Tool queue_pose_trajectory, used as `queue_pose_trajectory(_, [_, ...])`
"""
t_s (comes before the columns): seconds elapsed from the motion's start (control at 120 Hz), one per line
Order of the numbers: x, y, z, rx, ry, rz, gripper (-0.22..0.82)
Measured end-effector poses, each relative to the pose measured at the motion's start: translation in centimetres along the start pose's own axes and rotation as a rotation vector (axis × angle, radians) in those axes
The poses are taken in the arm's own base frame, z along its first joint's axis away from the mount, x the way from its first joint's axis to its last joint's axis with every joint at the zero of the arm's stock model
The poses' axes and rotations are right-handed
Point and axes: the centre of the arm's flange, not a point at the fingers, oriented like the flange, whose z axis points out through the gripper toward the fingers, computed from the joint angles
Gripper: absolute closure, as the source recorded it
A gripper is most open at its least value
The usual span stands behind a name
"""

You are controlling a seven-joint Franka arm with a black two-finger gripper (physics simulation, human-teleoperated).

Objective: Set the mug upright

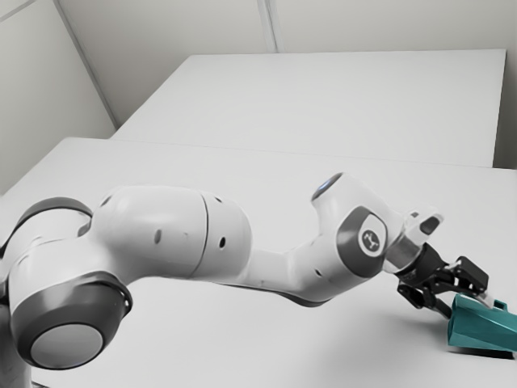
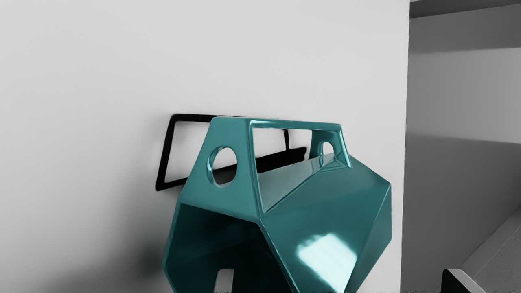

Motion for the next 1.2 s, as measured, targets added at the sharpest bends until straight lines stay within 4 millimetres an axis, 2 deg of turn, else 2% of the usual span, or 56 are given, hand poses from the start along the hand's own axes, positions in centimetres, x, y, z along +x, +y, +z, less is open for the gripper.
queue_pose_trajectory(0.2, [0.5, 1.2, 1.1, 0.001, 0.001, 0.041, 0.23])
queue_pose_trajectory(0.45, [1.1, 2.6, 0.8, 0.008, 0.013, 0.093, 0.57])
queue_pose_trajectory(0.525, [1.1, 2.7, 0.8, 0.011, 0.013, 0.097, 0.64])
queue_pose_trajectory(0.725, [0.8, 3.3, 1.0, 0.017, 0.011, 0.106, 0.72])
queue_pose_trajectory(0.967, [0.7, 4.6, 0.4, 0.063, 0.018, 0.155, 0.76])
queue_pose_trajectory(1.125, [0.6, 6.0, -1.2, 0.093, 0.036, 0.193, 0.77])
queue_pose_trajectory(1.2, [0.8, 6.6, -2.5, 0.109, 0.051, 0.211, 0.78])
